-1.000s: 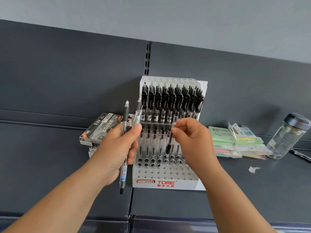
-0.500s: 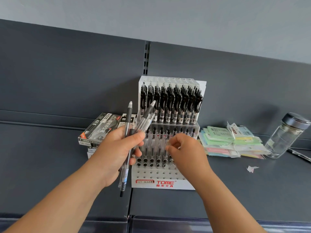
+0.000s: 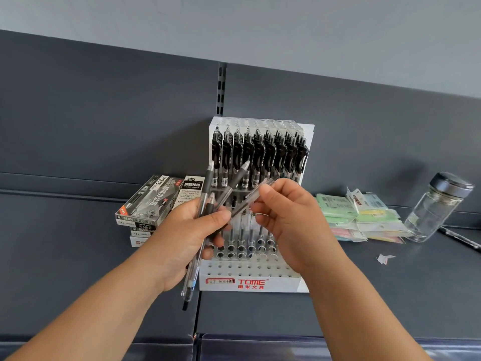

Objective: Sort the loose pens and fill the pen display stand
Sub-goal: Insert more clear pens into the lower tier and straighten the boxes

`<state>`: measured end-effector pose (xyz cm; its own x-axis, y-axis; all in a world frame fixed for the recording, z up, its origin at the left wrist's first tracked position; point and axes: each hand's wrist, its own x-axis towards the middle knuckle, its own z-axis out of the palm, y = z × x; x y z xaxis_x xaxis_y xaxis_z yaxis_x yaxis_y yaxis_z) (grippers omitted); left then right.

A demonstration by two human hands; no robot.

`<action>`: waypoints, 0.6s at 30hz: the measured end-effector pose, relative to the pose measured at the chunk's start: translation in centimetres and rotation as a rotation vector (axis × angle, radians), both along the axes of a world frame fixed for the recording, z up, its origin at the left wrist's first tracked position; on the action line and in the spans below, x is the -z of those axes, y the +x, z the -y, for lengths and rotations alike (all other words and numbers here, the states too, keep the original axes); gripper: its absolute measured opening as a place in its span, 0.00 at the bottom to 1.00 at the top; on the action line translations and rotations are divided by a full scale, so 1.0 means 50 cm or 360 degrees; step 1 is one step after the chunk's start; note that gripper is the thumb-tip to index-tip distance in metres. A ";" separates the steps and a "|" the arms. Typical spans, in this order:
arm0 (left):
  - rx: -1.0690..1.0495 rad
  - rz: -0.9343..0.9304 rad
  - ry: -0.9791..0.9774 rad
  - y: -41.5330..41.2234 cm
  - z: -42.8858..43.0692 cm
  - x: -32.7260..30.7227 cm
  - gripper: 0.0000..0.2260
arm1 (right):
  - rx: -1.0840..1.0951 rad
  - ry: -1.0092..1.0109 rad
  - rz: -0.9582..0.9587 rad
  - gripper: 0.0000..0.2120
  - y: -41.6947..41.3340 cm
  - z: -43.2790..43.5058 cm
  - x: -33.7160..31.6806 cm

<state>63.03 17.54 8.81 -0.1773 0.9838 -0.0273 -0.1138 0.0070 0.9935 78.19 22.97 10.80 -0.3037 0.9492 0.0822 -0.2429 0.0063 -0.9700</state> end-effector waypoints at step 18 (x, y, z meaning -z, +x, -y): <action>-0.0176 -0.0075 0.0051 0.011 -0.007 0.006 0.03 | 0.0577 0.0548 0.0457 0.07 0.066 -0.013 -0.028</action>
